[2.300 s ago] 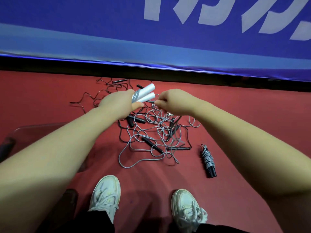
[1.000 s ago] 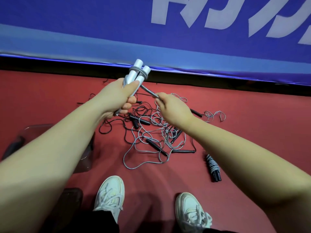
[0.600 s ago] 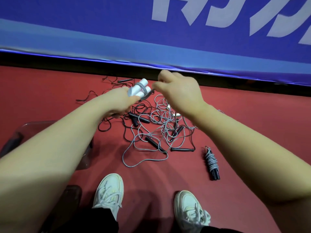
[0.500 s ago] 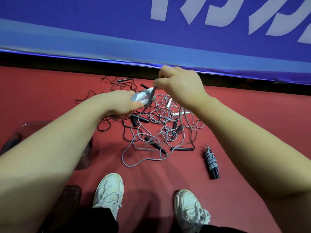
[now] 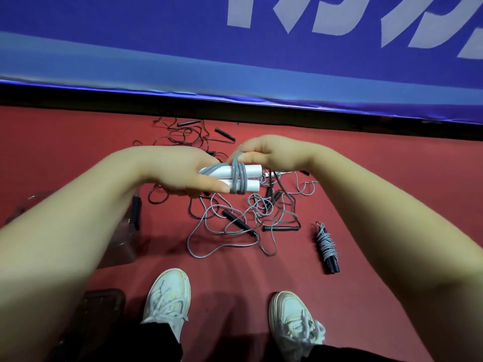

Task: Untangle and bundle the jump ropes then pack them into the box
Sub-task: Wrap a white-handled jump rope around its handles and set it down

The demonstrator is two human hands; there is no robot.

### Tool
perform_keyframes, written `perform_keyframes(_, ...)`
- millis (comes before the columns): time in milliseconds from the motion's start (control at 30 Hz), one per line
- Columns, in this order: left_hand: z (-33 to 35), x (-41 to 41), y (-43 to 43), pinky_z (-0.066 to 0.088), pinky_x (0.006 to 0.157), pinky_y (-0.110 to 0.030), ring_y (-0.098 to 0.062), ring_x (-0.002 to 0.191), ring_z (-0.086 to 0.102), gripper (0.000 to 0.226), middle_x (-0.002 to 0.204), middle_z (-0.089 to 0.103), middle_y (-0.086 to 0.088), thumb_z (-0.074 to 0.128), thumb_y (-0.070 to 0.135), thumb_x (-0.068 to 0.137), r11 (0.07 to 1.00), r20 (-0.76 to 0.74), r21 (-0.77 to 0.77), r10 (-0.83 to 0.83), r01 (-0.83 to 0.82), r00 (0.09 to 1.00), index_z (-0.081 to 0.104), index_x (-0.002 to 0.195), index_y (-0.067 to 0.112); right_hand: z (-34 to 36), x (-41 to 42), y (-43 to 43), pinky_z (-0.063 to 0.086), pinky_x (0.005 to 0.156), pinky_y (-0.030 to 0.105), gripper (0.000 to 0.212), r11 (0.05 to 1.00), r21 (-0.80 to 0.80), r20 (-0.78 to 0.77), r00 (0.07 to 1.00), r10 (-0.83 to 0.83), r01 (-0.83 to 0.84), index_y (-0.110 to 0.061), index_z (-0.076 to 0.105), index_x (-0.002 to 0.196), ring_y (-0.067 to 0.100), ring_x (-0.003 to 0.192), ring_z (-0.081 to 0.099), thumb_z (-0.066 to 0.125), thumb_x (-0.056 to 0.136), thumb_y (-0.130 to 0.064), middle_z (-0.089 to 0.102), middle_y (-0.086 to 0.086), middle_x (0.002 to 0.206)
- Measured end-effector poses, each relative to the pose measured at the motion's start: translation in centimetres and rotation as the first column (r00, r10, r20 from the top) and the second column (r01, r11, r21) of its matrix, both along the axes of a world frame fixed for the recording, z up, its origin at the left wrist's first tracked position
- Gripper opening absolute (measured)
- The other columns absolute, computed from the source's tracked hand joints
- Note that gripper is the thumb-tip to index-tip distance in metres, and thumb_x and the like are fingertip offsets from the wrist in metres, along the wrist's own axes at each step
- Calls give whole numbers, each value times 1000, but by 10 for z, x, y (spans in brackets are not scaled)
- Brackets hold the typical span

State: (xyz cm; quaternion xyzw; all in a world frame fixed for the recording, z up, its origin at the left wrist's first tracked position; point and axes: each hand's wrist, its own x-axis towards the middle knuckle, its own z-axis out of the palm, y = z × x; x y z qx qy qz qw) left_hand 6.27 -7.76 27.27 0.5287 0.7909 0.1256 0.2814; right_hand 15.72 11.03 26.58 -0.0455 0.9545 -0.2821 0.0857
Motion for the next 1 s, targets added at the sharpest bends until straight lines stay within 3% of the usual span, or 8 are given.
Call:
perform_keyframes(133, 9, -1, -10, 27, 37, -19, -14, 38, 32, 34, 47, 44, 4, 77, 48, 71, 996, 328, 62, 33, -56, 944, 56, 79, 22, -19, 1, -2, 42, 72, 37, 14, 954, -277, 36, 993, -109, 115, -21, 57, 94, 27, 74, 50, 44, 94, -17, 57, 15, 90)
perform_keyframes(233, 14, 2, -12, 22, 37, -15, -11, 35, 26, 26, 46, 38, 2, 81, 34, 69, 976, 488, 169, 36, -134, 872, 56, 73, 28, -32, 2, -8, 32, 51, 25, 30, 915, -344, 31, 977, -211, 208, -20, 47, 69, 6, 45, 38, 42, 99, -20, 41, 3, 60)
perform_keyframes(333, 16, 4, -9, 18, 35, -12, -6, 34, 22, 28, 46, 35, 4, 66, 33, 70, 929, 582, 223, 117, -297, 805, 42, 73, 19, -47, -1, -12, 22, 45, 18, 30, 845, -471, 38, 962, -269, 254, -19, 48, 80, 3, 45, 28, 31, 103, -22, 31, -2, 61)
perform_keyframes(567, 11, -10, 2, 19, 30, -11, -1, 33, 24, 24, 47, 34, 7, 55, 22, 94, 766, 751, 243, 240, -596, 615, 39, 77, 19, -50, -11, -20, 40, 56, 30, 31, 928, -225, -157, 929, -337, 298, -18, 37, 126, 16, 60, 44, 30, 98, -8, 52, -4, 79)
perform_keyframes(733, 4, -24, 16, 21, 28, -12, -1, 32, 28, 20, 49, 39, 4, 51, 6, 95, 664, 852, 137, 300, -735, 429, 41, 79, 13, -46, -8, -13, 40, 66, 33, 15, 910, -24, -296, 866, -402, 415, -19, 46, 96, 23, 69, 50, 34, 102, -26, 54, 3, 77)
perform_keyframes(833, 4, -22, 27, 24, 29, -12, -1, 33, 31, 17, 55, 42, 0, 52, 4, 94, 653, 818, 162, 330, -740, 471, 44, 80, 9, -38, -4, -5, 38, 54, 24, 27, 858, -258, -227, 835, -501, 444, -24, 50, 77, 16, 57, 43, 37, 100, -23, 47, -2, 65)
perform_keyframes(900, 3, -20, 33, 26, 31, -13, -1, 34, 33, 15, 60, 43, -2, 55, 4, 93, 654, 760, 201, 365, -729, 538, 47, 81, 8, -33, 0, 0, 31, 44, 17, 28, 830, -277, -191, 819, -541, 484, -24, 55, 79, 9, 47, 36, 38, 100, -25, 41, -3, 60)
perform_keyframes(1000, -3, -19, 39, 28, 31, -15, -3, 35, 34, 15, 60, 44, -3, 56, 8, 93, 686, 654, 242, 407, -686, 638, 48, 81, 10, -23, 5, 9, 33, 52, 25, 26, 814, -205, -193, 793, -577, 543, -20, 59, 89, 10, 53, 40, 38, 100, -30, 46, -4, 64)
